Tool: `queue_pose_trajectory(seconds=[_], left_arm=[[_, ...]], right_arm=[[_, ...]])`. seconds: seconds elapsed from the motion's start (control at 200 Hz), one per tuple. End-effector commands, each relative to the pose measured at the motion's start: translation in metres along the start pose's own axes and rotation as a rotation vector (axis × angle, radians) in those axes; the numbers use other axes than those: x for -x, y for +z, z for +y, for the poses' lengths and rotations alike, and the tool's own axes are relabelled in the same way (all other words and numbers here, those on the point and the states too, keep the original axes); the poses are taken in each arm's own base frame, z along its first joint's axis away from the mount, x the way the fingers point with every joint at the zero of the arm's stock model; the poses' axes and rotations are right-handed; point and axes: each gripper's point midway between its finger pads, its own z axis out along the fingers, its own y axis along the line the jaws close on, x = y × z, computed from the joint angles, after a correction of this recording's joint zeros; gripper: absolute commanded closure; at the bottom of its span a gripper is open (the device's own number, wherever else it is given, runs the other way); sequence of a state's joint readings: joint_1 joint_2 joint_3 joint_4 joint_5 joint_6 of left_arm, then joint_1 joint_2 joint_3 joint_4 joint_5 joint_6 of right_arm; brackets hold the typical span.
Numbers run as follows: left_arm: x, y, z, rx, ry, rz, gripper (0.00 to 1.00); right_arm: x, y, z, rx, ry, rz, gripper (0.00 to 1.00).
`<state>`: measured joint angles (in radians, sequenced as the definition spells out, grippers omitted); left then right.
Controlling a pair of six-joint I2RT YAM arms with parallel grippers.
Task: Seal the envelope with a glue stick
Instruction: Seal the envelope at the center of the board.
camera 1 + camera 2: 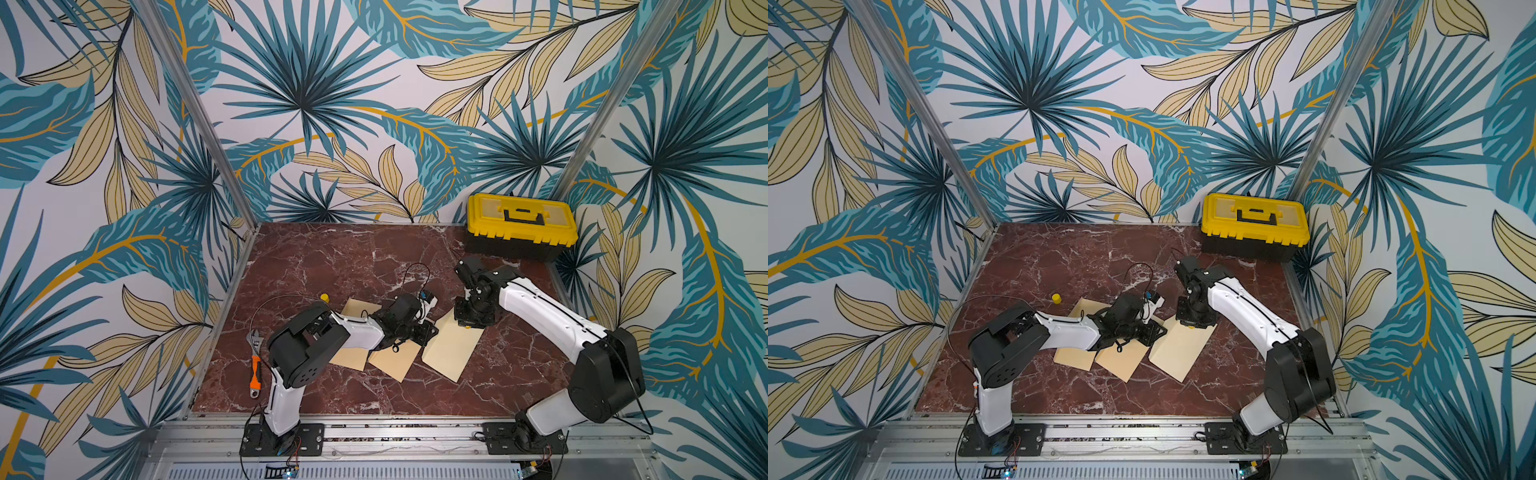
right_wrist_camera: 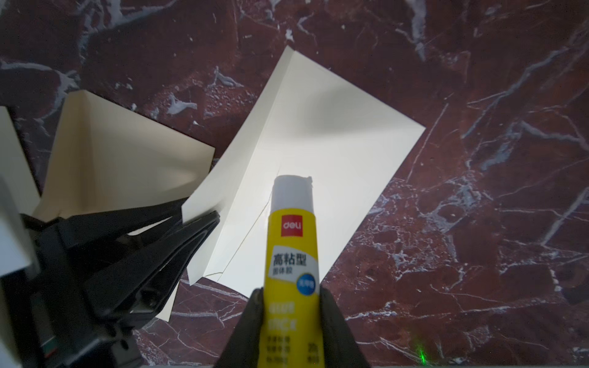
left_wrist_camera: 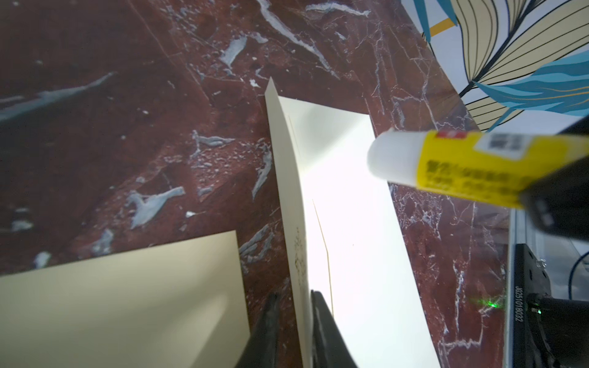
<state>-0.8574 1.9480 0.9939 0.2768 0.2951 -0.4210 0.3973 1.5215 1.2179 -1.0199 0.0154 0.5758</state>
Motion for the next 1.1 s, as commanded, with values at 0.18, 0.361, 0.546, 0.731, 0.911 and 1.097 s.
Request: queue_pose_trajectory(seconds=[0.18,0.361,0.546,0.731,0.911,1.097], left_arm=[[0.031,-0.023,-0.026,0.040,0.110,-0.049,0.51],[0.058,-0.044,-0.034,0.083,0.155,-0.092,0.49],[0.063,-0.032,-0.027,0.132,0.148,-0.024,0.64],[0.034,0.001,-0.033,0.027,0.108,0.120,0.81],[0.007,0.021,-0.051,-0.056,0.105,0.228,0.85],[-0.023,0.044,-0.047,-0.056,0.085,0.342,0.85]], right_arm=[[0.003,-0.017,-0.036,-0.011,0.086,-0.038,1.00],[0.001,-0.021,-0.049,-0.008,0.104,-0.050,1.00],[0.000,-0.022,-0.051,0.007,0.110,-0.055,1.00],[-0.003,-0.027,-0.056,0.011,0.117,-0.066,1.00],[-0.007,-0.032,-0.062,0.011,0.121,-0.077,1.00],[-0.008,-0.033,-0.062,0.021,0.126,-0.077,1.00]])
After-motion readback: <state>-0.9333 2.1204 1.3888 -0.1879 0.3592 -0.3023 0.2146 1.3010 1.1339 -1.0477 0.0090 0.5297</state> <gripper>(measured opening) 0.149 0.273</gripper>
